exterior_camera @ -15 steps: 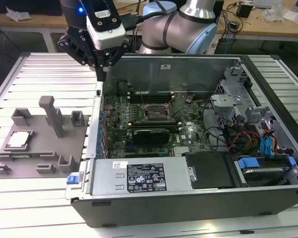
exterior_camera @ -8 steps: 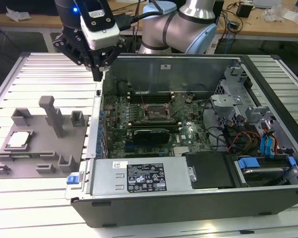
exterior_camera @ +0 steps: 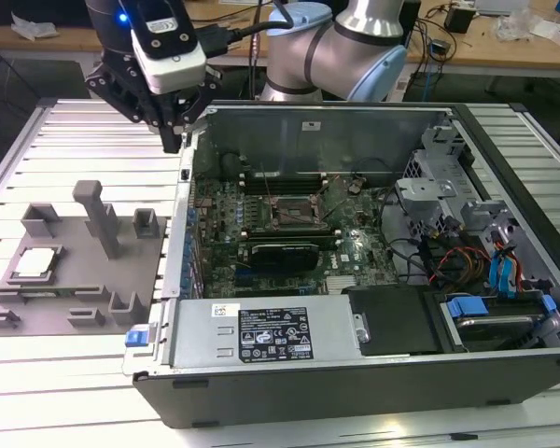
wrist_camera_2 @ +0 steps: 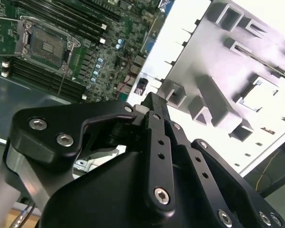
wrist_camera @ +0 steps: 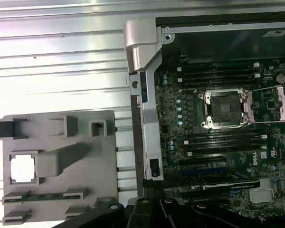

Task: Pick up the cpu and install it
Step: 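Reach for the cpu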

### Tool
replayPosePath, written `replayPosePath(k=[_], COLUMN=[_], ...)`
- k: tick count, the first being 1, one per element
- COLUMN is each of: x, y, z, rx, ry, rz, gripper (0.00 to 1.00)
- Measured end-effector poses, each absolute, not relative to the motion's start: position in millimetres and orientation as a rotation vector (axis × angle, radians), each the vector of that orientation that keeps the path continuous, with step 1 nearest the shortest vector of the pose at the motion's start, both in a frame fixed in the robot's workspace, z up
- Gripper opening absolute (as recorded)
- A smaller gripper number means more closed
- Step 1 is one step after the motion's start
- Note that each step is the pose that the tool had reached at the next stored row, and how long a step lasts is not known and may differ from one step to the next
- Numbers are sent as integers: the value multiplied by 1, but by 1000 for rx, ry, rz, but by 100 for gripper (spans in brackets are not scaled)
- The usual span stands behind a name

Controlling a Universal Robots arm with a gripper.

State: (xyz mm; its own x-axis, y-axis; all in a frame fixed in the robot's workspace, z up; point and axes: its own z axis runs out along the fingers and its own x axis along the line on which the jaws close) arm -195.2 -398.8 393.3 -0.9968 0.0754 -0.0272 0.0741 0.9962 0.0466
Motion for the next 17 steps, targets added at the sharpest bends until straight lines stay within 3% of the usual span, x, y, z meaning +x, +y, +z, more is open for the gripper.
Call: replayPosePath(k=[17], x=[-227], y=[-399], z=[393], rx=[116], ry=[3109], rz=[74], gripper=[11])
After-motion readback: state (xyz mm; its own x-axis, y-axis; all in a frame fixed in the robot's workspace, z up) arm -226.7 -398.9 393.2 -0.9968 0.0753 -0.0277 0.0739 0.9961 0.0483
